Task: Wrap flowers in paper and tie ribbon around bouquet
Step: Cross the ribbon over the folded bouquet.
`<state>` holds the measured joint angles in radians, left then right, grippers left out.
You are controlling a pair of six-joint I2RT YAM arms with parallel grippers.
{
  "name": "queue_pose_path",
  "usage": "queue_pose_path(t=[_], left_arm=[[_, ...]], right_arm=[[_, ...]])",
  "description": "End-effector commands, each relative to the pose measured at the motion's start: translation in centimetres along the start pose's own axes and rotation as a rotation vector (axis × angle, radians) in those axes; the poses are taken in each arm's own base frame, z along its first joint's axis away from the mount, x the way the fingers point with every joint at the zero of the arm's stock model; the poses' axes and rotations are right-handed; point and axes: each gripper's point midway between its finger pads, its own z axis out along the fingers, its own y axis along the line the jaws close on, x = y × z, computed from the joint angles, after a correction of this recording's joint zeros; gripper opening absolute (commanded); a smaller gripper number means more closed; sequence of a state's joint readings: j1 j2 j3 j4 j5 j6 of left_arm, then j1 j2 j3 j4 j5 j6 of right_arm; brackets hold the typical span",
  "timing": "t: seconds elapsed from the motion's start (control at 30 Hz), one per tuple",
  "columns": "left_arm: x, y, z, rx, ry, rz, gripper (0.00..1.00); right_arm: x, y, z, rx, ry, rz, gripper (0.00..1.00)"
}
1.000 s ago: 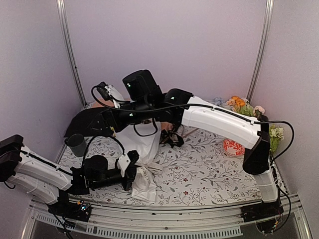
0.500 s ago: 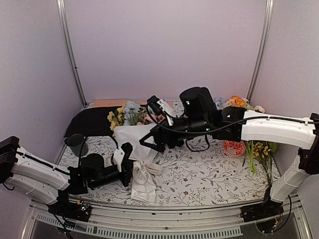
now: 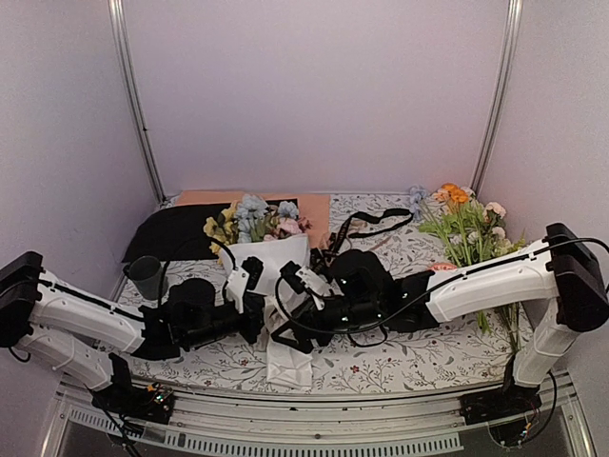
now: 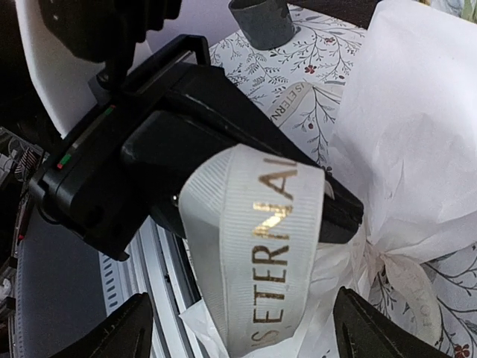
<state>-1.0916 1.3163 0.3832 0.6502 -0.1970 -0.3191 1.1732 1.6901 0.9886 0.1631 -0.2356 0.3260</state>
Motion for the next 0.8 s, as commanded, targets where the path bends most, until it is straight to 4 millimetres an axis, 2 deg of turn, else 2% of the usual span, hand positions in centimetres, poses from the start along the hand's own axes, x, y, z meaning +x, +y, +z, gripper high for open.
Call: queue_pose_path(t=[0.0,0.2,0.27,0.4,0.43,0.47,0.5,0.57,0.67,0.77], left_arm=[[-0.8,0.0,0.6,0.005,-0.005,-0.016,0.00],[-0.5,0.2,0.8,0.004,0.009,-0.020,0.00],[-0.4,0.4,0.8,0.003,0.012,-0.028,0.00],[0.3,0.9,0.7,-0.007,0.057,-0.047,0.00],[0.8,1.1,0.7,-0.020,0.086,-0.052,0.12],[1.1,1.3,0.7,-0.035,0.113,-0.060,0.30],[1.7,1.6,0.6,-0.053,0.151,-0.064,0.43],[2.6,1.8,0.1,-0.072,0.216,-0.081,0.61],[3.8,1.6,-1.4,-0.070,0.295,-0.143,0.74],[4.4,1.3,-3.2,-0.056,0.338,-0.231,0.83]], right_arm=[[-0.7,-0.4,1.6,0.021,-0.017,-0.003,0.73],[-1.3,-0.3,1.4,0.027,-0.019,-0.016,0.26],[-1.5,-0.4,1.0,0.037,-0.019,-0.017,0.01],[-2.6,-0.7,-0.6,0.030,-0.031,0.003,0.00],[-3.0,-1.1,-1.1,0.033,-0.035,0.015,0.00],[-3.4,-1.6,-1.5,0.039,-0.039,0.031,0.00],[-3.7,-2.0,-1.8,0.041,-0.039,0.045,0.00],[-4.2,-2.4,-2.2,0.036,-0.035,0.065,0.00],[-5.1,-3.1,-2.4,0.049,-0.030,0.070,0.00],[-5.7,-3.9,-2.3,0.058,-0.017,0.081,0.00]])
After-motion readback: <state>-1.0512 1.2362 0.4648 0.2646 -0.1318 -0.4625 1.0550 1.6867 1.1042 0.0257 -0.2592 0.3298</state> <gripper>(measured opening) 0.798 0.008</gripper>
